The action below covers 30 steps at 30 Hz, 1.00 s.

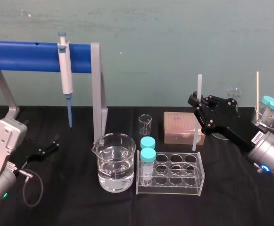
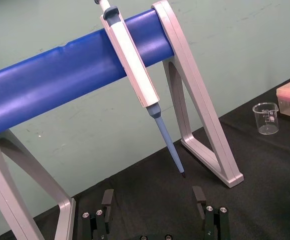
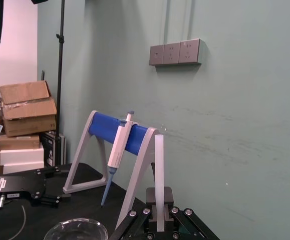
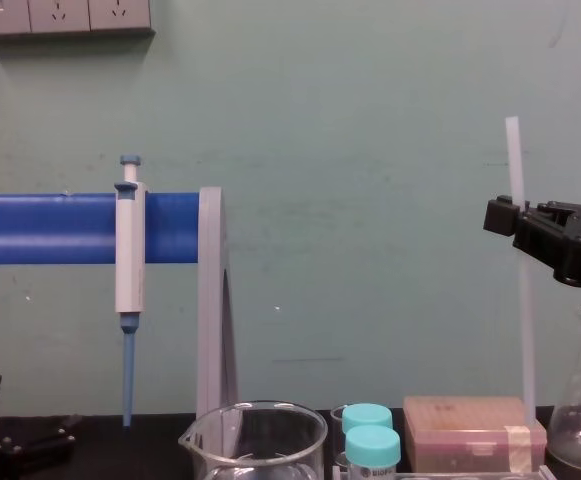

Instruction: Pick up the stirring rod with one hand, then place it down.

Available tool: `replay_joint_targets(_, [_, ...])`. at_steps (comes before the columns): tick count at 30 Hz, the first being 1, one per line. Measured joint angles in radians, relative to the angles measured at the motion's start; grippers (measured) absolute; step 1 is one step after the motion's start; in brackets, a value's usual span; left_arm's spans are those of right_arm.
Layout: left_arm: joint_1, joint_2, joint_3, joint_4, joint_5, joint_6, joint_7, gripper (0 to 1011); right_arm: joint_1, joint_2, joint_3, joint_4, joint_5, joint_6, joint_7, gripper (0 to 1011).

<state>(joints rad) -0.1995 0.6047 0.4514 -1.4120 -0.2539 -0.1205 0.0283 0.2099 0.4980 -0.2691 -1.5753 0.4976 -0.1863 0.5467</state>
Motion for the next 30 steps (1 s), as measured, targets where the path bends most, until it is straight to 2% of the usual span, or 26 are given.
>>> replay_joint_targets(30, [0.000,0.000,0.000,0.000,0.000,0.000,0.000,1000,0.000,0.003,-0.004,0.000,0.000,0.001,0.003,72])
